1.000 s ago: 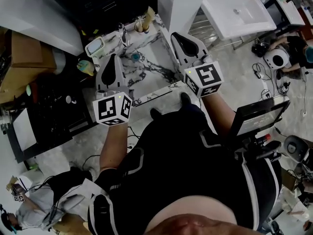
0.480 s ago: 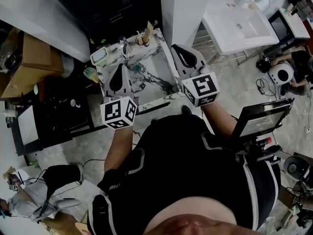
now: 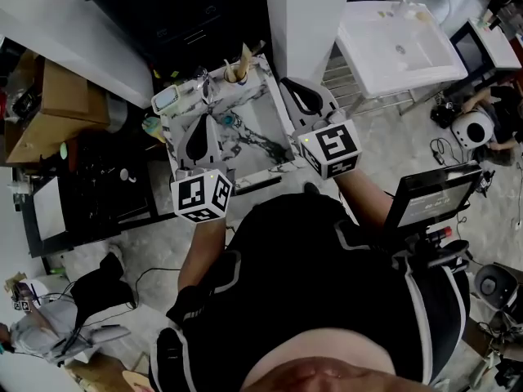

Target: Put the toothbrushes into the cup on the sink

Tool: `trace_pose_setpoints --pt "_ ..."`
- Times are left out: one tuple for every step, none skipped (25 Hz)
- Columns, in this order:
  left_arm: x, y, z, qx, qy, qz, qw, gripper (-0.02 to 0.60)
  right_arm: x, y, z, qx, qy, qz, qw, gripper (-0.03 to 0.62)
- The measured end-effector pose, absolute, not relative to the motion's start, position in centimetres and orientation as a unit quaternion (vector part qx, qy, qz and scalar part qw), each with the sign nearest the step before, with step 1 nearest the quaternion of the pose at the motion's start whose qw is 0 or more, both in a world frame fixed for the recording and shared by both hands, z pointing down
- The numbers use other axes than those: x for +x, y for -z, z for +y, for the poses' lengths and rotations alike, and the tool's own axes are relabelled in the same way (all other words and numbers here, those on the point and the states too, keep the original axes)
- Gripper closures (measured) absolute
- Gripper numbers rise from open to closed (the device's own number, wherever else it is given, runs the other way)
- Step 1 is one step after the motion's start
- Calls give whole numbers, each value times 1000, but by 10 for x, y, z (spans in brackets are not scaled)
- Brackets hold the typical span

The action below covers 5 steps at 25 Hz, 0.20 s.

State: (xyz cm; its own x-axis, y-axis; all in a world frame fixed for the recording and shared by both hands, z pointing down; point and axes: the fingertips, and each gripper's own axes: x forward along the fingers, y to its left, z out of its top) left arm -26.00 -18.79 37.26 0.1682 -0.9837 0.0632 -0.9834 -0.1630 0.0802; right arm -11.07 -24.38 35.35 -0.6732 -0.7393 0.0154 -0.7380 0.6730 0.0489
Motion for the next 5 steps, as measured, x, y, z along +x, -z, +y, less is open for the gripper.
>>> trace_pose_setpoints --pt "-259 -372 -188 762 2 -645 51 577 -110 -353 -244 403 19 -915 17 571" --pt "-258 -372 -188 761 2 -646 51 577 -110 -354 -245 403 17 -915 18 571" --pt "-258 -372 -189 761 2 -647 50 577 -109 -354 -245 402 15 -915 19 571" --pt "-258 -371 -189 760 1 -648 49 577 -109 -354 -245 402 13 -915 19 571" --pt "-257 -371 -189 760 0 -648 48 577 -109 -354 -245 401 11 -916 20 571"
